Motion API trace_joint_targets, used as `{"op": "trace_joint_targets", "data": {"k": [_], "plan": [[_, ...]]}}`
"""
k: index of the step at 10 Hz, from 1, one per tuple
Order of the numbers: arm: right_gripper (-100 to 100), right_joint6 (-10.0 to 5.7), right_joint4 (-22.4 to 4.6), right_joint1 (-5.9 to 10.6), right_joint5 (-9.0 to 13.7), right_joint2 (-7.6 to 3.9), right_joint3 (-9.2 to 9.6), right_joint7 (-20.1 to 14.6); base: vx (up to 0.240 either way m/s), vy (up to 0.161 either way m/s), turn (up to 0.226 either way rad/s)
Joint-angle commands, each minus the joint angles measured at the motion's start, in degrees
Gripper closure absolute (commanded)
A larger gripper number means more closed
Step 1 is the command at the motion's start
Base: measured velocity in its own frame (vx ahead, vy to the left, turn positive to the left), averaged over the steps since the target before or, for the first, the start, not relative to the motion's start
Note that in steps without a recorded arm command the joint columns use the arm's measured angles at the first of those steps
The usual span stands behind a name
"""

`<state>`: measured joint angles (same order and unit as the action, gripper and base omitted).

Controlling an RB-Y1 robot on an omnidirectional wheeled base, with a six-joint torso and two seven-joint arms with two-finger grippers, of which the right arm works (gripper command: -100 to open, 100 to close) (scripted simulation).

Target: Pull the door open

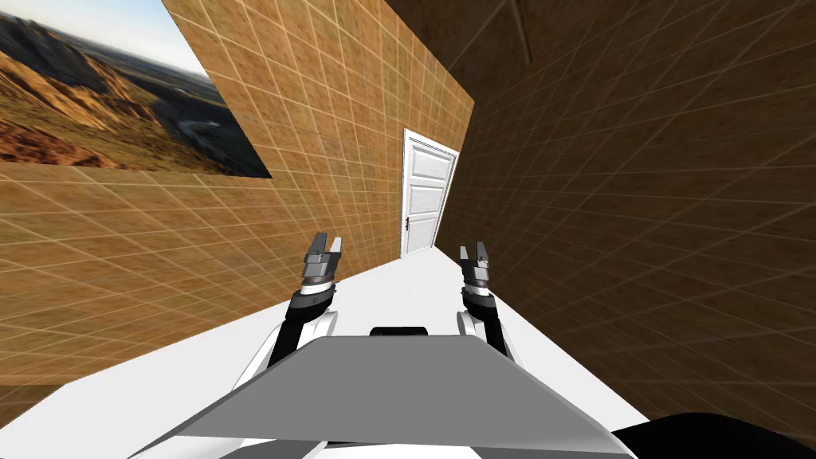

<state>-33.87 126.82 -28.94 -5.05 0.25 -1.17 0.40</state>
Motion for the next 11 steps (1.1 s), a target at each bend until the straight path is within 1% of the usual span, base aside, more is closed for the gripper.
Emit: {"op": "trace_joint_targets", "data": {"k": [1,2,5,6,7,8,11], "plan": [[-100,-0.34,-1.9,0.68,0.9,-0.75,0.39,-1.9,0.073,-0.024,0.088],[-100,-0.43,-2.4,0.87,1.2,-0.95,0.5,-2.4,0.108,-0.006,0.116],[-100,-0.95,-5.4,1.93,2.7,-1.97,1.1,-5.4,0.098,-0.014,0.073],[-100,-1.23,-6.9,2.48,3.4,-2.46,1.41,-7.0,0.105,-0.014,0.096],[-100,-1.37,-7.7,2.76,3.8,-2.7,1.57,-7.7,0.096,-0.02,0.088],[-100,-1.66,-9.4,3.35,4.6,-3.21,1.91,-9.4,0.098,-0.024,0.12],[-100,-2.17,-12.3,4.39,6.1,-4.03,2.5,-12.3,0.098,-0.028,0.084]]}}
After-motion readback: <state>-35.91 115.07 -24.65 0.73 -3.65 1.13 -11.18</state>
